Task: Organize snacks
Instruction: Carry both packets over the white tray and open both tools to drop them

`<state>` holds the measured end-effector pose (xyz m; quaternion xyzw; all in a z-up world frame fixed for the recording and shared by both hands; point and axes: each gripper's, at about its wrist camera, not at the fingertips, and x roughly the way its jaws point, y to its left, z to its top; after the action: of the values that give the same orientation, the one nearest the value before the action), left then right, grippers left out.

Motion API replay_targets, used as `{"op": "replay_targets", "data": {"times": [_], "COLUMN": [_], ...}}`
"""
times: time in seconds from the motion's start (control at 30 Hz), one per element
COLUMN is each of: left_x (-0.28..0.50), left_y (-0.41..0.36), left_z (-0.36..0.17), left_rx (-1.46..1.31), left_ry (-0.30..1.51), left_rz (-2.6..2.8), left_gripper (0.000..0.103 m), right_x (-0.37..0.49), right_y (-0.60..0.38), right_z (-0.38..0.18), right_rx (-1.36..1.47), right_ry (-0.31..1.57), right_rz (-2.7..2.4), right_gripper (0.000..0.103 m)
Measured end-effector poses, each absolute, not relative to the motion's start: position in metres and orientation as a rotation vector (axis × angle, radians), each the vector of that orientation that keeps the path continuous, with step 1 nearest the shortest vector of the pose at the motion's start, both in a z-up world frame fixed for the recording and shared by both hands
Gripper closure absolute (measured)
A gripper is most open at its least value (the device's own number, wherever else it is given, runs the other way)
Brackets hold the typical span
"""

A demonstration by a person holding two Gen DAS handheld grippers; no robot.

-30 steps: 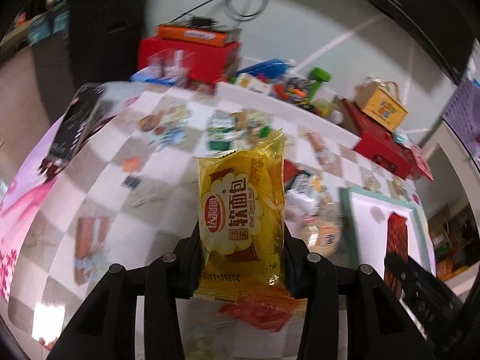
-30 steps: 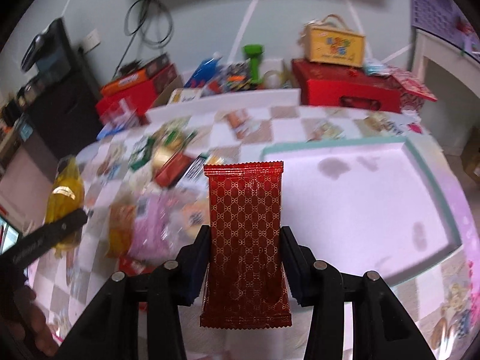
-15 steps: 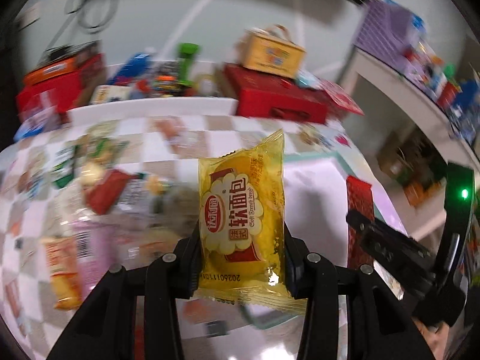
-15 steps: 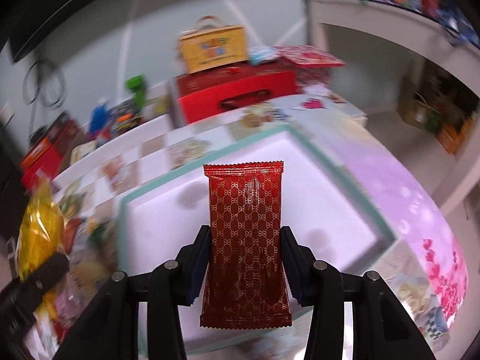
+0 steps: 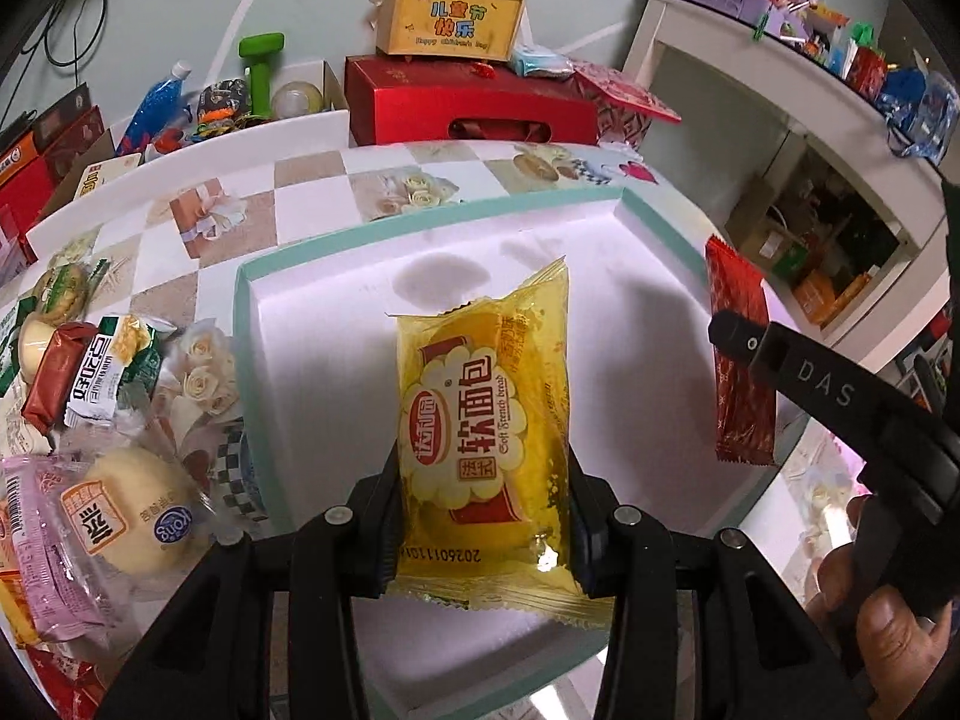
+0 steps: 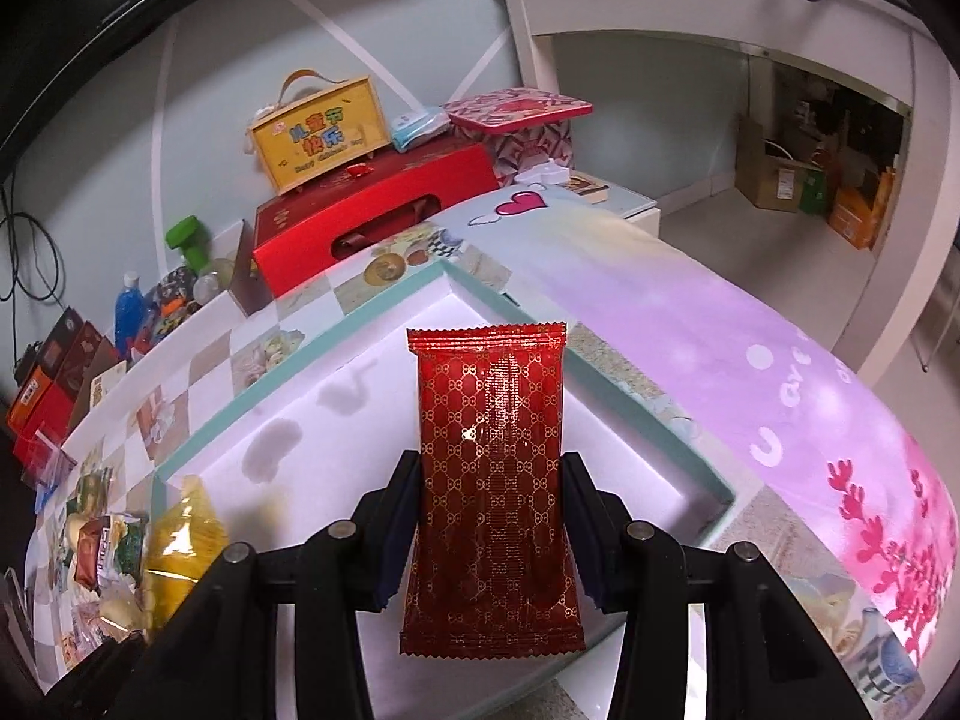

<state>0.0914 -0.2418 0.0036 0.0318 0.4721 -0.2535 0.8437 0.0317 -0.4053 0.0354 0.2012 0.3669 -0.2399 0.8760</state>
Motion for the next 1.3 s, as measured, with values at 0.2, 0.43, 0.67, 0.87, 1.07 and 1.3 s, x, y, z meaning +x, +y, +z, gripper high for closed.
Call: {"op": "replay_targets", "data": {"times": [0.2,0.43,0.67,0.87,1.07,1.3], "left_x": [0.090,0.088,0.093,0.100,0.103,0.106], "left_y": [-0.240,-0.232,-0.212,-0.186,-0.174,-0.164], "left_z": [0.004,0.017,0.029,0.035,0.037,0.036], "left_rx": [0.065,0.053,0.016,-0.024,-0.018,-0.094], "left_ry": [1.020,0.987,0.904,0.805,0.762,0.809], "left_rz": [-0.531,-0.525,-0.428,-0.314,-0.274,-0.332], "left_gripper": [0.051,0.033,0.001,0.001,0.001,0.001], "right_x": [0.036,0.033,0.032,0.034,0.035,0.035], "right_y": [-0.402,-0.398,-0.395,-0.390,-0.380,-0.373], "right_z": [0.031,0.037,0.041,0.037,0.040,0.044], "right_rx": [0.414,0.413,0.407,0.381,0.365,0.374], "right_ry": [0.791,0.798,0.828,0.862,0.837,0.808], "right_rz": [-0.480,-0.475,-0.469,-0.460,-0.430,-0.410], "right_gripper": [0.047,0.047,0.017,0.000,0.000,0.000]}}
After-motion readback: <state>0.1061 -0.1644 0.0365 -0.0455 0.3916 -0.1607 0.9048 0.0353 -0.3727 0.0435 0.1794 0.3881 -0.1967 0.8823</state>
